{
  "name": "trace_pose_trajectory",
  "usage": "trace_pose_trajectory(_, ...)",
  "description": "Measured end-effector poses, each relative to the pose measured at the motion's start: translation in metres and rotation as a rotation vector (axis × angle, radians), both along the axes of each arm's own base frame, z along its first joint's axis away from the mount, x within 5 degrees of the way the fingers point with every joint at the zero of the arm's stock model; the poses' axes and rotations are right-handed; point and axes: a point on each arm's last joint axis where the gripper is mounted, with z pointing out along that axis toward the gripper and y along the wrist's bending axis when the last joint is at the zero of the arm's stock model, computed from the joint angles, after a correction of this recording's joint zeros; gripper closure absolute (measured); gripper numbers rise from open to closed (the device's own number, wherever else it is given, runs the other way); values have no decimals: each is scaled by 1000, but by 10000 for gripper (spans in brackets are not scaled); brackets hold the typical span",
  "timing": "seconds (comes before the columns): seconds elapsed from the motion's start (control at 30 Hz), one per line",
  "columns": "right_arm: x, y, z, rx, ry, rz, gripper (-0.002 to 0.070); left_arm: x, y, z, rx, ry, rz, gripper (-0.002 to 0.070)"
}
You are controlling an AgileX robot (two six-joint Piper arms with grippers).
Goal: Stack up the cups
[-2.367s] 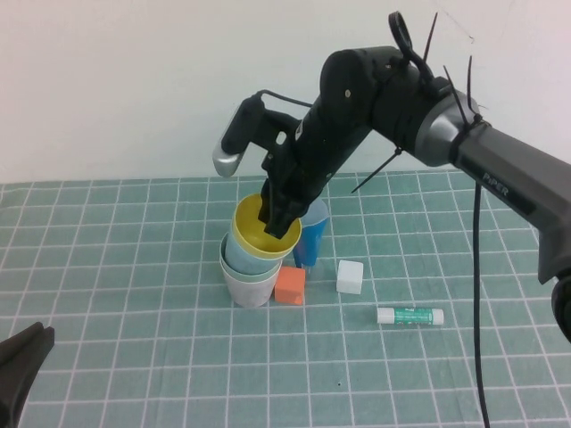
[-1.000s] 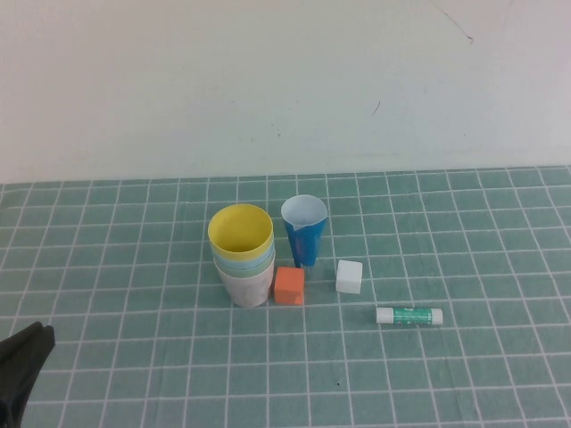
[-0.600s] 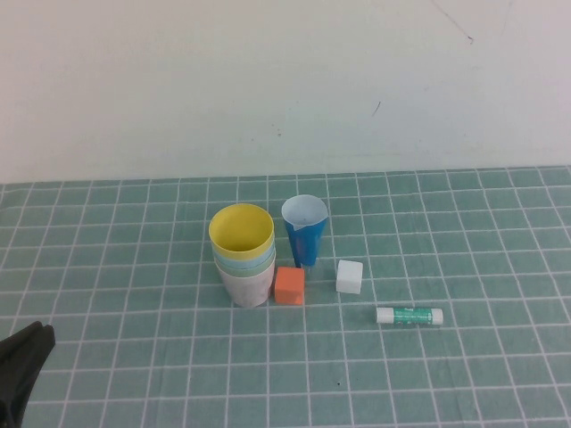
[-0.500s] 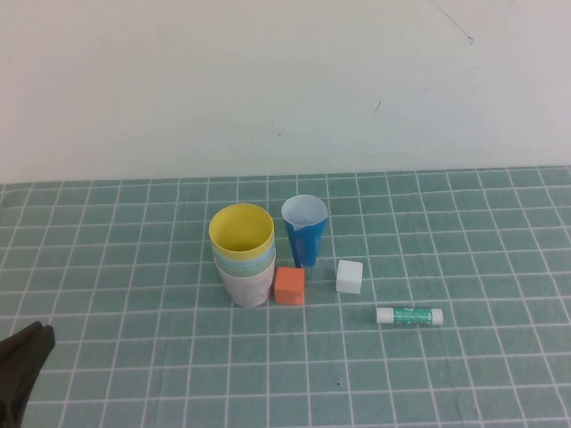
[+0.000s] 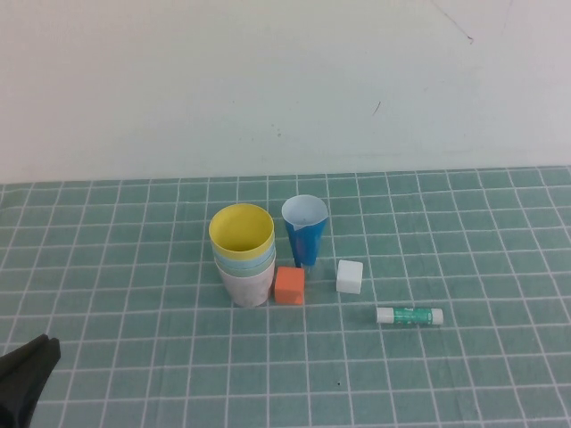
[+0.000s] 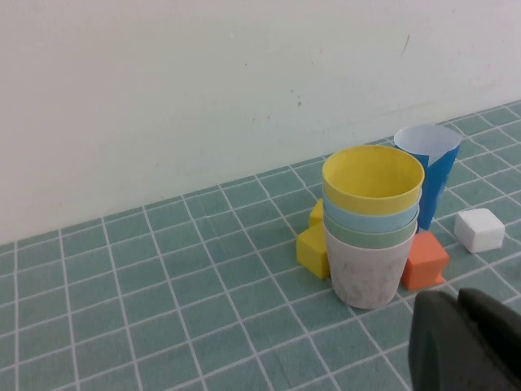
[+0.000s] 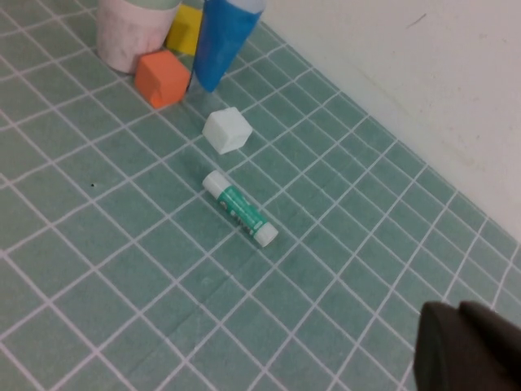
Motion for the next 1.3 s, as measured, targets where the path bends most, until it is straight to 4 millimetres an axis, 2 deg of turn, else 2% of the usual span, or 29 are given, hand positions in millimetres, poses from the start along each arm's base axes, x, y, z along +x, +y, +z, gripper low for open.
trace_pose_trajectory(0.77, -2, -1, 1, 23, -12, -8, 678, 0, 0, -2, 1, 1, 0, 676)
trace_pose_trajectory(1.0, -2, -1, 1, 26, -11, -9, 678, -10, 9, -17, -29, -14, 62, 676)
trace_pose_trajectory(1.3, -2, -1, 1, 27, -11, -9, 678, -26, 23, -55, -164, -88, 219, 676)
